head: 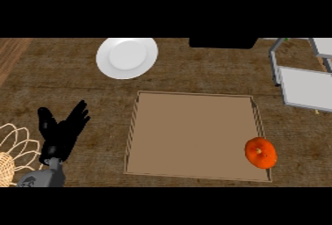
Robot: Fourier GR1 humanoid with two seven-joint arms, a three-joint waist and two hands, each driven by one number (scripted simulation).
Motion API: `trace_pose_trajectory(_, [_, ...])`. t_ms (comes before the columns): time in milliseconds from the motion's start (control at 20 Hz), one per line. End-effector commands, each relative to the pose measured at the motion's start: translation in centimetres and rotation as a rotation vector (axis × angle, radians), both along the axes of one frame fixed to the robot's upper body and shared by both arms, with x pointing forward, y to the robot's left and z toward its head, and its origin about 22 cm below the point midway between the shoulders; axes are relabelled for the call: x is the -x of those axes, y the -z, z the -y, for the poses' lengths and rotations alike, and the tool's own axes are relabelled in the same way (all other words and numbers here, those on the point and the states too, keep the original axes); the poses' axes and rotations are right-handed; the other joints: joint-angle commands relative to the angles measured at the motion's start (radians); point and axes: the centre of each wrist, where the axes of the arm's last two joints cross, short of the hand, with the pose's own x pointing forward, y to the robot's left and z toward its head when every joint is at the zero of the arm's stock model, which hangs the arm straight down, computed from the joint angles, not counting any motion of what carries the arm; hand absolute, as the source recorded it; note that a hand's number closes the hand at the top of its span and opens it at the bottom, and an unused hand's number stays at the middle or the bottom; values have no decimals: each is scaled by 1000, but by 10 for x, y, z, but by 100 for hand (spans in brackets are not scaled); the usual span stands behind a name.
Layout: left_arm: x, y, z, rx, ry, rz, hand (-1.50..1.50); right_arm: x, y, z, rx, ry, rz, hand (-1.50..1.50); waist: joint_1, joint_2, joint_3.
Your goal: Pick the cupcake from the tray and place it in the tiered shelf
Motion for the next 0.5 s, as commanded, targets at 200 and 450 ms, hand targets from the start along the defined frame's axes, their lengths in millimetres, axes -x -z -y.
trace_pose_trajectory(200, [-1, 2, -2, 1, -7, -13, 0, -7, 17, -4, 134, -6, -47, 150, -4, 1, -2])
trace_pose_trajectory(450, [8, 5, 15, -4, 7, -27, 0, 9, -21, 14, -204, 68, 65, -150, 9, 2, -1])
